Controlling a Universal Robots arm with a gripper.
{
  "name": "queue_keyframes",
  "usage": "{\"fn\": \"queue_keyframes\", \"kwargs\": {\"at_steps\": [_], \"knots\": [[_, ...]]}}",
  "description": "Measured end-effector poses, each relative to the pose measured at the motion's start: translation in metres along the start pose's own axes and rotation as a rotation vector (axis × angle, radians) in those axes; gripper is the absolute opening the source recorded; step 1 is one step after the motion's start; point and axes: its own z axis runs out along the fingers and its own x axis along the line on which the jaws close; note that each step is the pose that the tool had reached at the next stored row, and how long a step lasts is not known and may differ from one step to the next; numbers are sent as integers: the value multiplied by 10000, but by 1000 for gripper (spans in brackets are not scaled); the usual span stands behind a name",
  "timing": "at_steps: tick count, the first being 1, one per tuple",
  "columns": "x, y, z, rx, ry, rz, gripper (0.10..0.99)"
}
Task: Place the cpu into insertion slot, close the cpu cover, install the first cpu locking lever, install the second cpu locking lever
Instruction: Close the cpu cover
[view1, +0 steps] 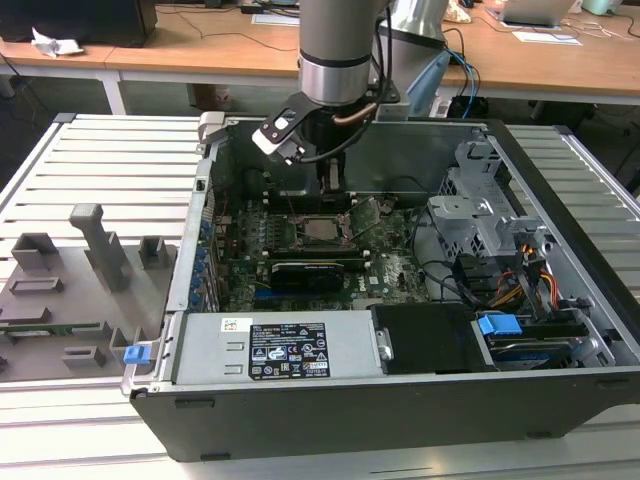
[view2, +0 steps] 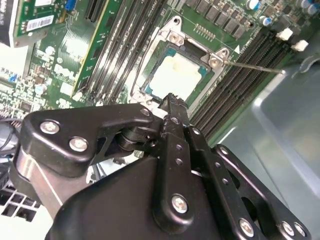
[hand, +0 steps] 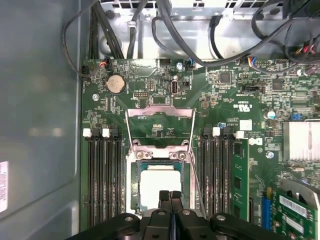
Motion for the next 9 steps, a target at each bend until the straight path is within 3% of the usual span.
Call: {"fn": "queue_keyframes", "kwargs": {"at_steps": [3, 9], "knots": [[1, 2, -23, 1, 3, 0, 106], [1, 111, -19, 70, 1, 2, 106]]}}
